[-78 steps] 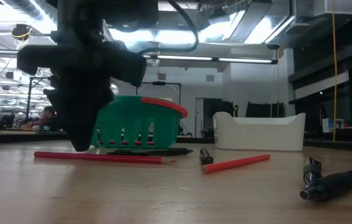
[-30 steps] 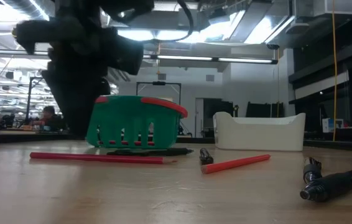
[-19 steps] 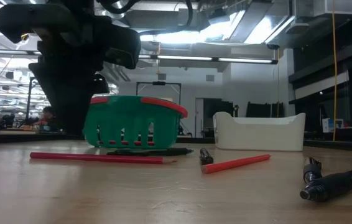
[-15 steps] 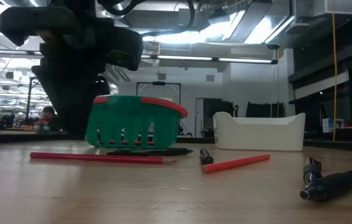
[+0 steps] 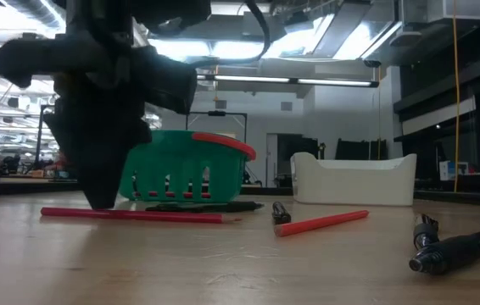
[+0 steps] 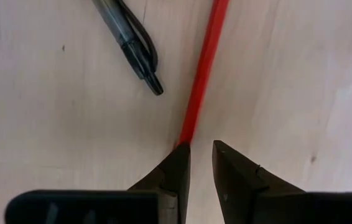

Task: Sort pens & pencils
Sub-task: Put the red pencil into the blue bin

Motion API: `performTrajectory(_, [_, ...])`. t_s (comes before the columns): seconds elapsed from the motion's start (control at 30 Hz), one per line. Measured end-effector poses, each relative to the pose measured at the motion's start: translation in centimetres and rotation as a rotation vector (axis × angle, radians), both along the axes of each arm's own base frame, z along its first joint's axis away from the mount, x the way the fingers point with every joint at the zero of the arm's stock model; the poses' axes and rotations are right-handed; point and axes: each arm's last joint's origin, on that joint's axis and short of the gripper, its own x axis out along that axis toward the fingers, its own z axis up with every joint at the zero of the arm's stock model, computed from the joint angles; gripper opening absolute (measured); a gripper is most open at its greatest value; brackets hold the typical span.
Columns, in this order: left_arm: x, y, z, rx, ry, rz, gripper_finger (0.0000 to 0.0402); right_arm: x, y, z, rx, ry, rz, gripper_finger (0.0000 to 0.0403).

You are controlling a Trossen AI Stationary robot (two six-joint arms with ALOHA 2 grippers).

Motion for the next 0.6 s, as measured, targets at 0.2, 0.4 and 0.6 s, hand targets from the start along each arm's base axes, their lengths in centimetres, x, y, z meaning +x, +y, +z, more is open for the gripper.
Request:
performTrajectory(0.2, [0.07, 0.40, -0.29, -0.009, 0.005, 0.007, 0.0063, 0.01, 0.03, -0.02, 0.009, 0.000, 0.006, 0.0102])
performTrajectory(0.4, [0.13, 0.40, -0.38, -0.025, -0.002, 0.010, 0.0063, 0.01, 0.03, -0.02, 0.011, -0.001, 0.005, 0.0102])
performTrajectory(0.6, [0.17, 0.21, -0.42, -0.029, -0.008, 0.012, 0.0063, 0.01, 0.04, -0.02, 0.010, -0.001, 0.005, 0.0102])
